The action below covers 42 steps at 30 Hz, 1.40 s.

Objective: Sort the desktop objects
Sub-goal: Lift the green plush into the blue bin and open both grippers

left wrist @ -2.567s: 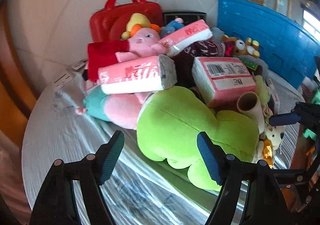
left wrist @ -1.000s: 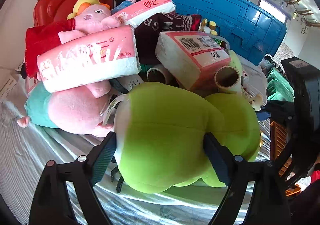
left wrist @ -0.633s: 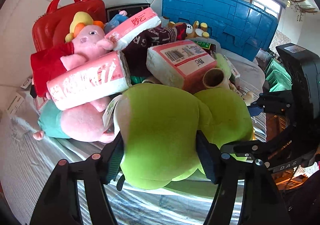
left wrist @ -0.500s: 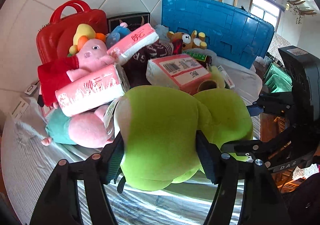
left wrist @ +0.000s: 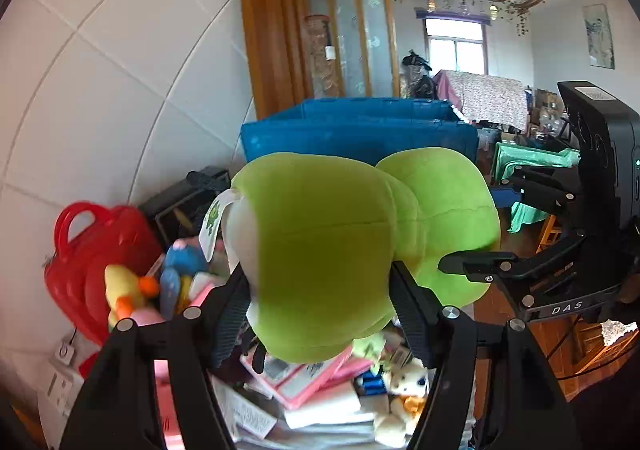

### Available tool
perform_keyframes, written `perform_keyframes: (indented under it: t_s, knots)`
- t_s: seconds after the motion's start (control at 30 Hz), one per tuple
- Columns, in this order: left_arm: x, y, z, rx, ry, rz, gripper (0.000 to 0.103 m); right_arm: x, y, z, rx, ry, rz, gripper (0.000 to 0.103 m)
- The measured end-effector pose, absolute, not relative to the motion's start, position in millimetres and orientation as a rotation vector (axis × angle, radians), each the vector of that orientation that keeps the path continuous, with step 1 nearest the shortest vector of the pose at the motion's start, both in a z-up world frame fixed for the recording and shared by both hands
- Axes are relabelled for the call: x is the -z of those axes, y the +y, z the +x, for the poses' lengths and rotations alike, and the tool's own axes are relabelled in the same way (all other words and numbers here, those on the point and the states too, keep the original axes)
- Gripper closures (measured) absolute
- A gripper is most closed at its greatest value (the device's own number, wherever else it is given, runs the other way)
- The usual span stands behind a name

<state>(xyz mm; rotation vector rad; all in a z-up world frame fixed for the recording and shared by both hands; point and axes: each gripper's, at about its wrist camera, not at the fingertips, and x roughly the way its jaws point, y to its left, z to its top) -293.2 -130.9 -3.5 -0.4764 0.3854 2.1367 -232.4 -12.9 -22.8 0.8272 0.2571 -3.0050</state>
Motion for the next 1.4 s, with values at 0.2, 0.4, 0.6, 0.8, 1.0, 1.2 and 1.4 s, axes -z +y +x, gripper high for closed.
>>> perform_keyframes:
  t_s: [0.2,0.4,0.6,0.8,1.0,1.2,1.4]
  knots:
    - [-44.4,-29.4,-312.4,-2.068,0.365,-0.3,0.036,-27.3,72.0,-229.6,3.206,0.308,0.631,0.036]
    - [-69.9,92.9,-346.3,-2.038,0.344,-0.236,0.036,-58.5,179.4,-252.1,3.299,0.361,0.531,0.036]
    - [-78.9,207.0,-384.5,-2.041,0.307,-0.25,0.036,-71.8,291.8,-290.9,3.303,0.348,0.564,0.035]
    - [-75.5,289.2,-414.9,-2.096,0.307,-0.313,0.032,-66.2,381.5,-327.5,3.31,0.259,0.625,0.02]
    - [-80.8,326.8,-414.9,-2.238,0.422,-0.289,0.014,-69.7,437.1,-343.5,3.379,0.09,0.646,0.014]
    - [-73.7,324.5,-402.6,-2.274,0.424,-0.315,0.01,-61.8,447.2,-327.8,3.363,0.019,0.609,0.005]
    - [-67.2,318.4,-394.5,-2.317,0.42,-0.351,0.01,-56.6,453.4,-320.5,3.315,-0.044,0.604,0.001]
